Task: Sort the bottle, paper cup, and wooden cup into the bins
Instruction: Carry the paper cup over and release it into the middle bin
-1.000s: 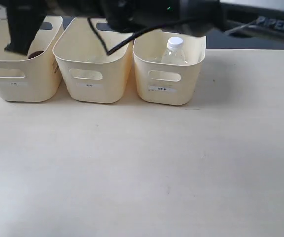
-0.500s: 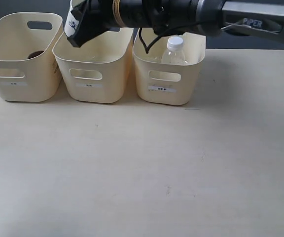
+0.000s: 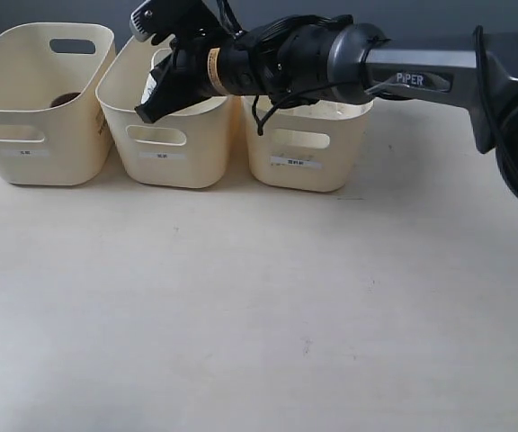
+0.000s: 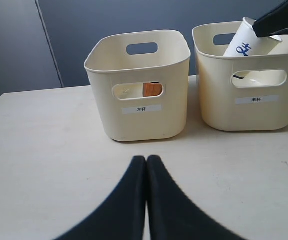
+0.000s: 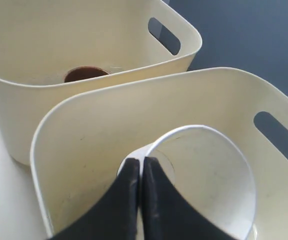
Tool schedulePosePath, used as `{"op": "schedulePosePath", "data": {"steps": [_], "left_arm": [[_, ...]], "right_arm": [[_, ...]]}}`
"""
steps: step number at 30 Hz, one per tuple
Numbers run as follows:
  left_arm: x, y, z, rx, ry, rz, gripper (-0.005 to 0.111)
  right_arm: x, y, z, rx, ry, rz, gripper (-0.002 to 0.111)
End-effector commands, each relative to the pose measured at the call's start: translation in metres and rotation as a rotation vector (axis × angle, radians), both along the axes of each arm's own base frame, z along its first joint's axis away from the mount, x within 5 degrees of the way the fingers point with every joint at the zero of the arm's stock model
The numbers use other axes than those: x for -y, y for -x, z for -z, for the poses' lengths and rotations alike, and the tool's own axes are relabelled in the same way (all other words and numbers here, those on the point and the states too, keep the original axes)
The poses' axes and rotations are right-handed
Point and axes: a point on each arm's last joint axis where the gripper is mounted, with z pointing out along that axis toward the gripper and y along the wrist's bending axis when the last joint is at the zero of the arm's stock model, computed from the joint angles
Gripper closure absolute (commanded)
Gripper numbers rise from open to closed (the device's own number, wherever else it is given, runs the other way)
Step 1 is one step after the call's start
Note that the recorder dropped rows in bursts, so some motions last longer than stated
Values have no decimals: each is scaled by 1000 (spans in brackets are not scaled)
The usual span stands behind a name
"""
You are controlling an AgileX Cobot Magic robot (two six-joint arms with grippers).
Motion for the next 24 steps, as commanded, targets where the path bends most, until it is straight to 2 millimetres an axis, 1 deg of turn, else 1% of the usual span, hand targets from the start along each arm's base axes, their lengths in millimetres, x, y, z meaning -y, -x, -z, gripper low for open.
{"op": "schedulePosePath", "data": {"steps": [1, 5, 11, 14, 21, 23, 24], "left_arm": [[0, 0, -2, 13, 2, 2, 107], [0, 0, -2, 13, 2, 2, 107], [0, 0, -2, 13, 2, 2, 107], [0, 0, -2, 13, 2, 2, 107], [0, 0, -2, 13, 2, 2, 107], [0, 0, -2, 13, 2, 2, 107], [0, 0, -2, 13, 2, 2, 107]], "right_arm": [[5, -5, -1, -8, -11, 62, 109], [5, -6, 2, -9, -8, 66, 109], [3, -7, 15, -27, 11, 67, 109], [3, -8, 18, -30, 16, 66, 109], [3, -7, 18, -6, 34, 51, 109], [2, -7, 18, -7, 34, 46, 104], [2, -7, 18, -7, 34, 46, 98]]}}
